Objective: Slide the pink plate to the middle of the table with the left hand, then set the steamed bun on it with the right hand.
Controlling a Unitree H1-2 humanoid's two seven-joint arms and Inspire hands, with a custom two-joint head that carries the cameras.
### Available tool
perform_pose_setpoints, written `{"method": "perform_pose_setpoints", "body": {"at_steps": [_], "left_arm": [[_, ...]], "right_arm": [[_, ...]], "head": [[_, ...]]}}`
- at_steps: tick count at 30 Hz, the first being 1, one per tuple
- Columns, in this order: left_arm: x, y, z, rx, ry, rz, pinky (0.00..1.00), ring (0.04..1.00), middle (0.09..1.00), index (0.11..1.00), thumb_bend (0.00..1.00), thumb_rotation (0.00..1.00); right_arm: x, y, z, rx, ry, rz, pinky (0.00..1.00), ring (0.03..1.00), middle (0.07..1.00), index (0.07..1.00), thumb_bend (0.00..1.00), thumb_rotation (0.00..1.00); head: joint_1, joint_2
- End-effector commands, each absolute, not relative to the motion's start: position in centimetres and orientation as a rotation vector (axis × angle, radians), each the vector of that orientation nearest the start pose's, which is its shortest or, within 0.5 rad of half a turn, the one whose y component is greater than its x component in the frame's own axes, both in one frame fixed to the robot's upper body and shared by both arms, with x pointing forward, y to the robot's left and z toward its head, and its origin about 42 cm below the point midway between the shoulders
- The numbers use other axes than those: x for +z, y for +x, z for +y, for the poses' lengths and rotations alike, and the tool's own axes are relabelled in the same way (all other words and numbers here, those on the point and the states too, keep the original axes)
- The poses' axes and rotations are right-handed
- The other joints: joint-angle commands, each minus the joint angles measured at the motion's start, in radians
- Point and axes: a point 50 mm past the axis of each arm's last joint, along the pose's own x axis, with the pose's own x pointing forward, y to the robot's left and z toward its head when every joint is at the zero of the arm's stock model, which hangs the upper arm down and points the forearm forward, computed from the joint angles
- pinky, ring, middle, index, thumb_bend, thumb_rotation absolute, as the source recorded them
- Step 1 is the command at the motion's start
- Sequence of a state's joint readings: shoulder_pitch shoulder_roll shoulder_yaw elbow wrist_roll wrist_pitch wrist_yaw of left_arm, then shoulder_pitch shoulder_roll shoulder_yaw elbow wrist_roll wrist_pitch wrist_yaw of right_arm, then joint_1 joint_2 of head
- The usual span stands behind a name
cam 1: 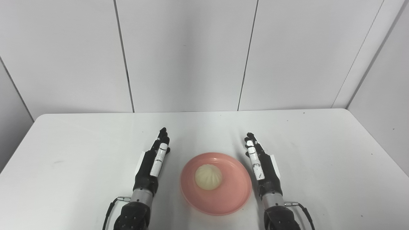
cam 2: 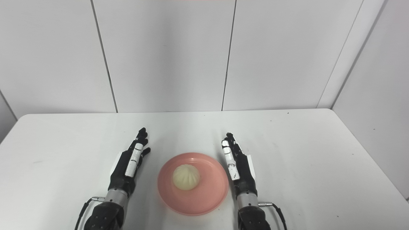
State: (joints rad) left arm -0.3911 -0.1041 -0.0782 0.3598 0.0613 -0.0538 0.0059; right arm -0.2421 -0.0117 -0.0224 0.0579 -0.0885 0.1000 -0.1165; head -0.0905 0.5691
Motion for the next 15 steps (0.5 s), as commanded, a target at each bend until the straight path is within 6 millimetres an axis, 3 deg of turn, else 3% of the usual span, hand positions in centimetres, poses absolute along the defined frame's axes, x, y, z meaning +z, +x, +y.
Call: {"method": "perform_pose_setpoints", "body": {"at_steps": [1,8,15], "left_arm": [[14.25,39.95,10.49,-0.206,-0.003,-0.102,0.99,0.989,0.986,0.943,0.63,0.96],[14.20,39.85,10.21,-0.203,-0.024,-0.103,1.00,0.991,0.986,0.946,0.61,0.94],[14.34,39.57,9.74,-0.163,-0.045,-0.126,0.98,0.980,0.973,0.929,0.62,0.93]], "right_arm": [[15.53,35.95,-20.56,-0.071,-0.086,-0.118,0.90,0.915,0.906,0.907,0.67,1.00],[15.44,35.78,-20.56,-0.039,-0.103,-0.137,0.86,0.896,0.905,0.905,0.68,1.00],[15.27,35.36,-20.93,0.055,-0.065,-0.176,0.89,0.916,0.927,0.922,0.71,1.00]], "head": [[0.003,0.000],[0.017,-0.002],[0.098,-0.017]]}}
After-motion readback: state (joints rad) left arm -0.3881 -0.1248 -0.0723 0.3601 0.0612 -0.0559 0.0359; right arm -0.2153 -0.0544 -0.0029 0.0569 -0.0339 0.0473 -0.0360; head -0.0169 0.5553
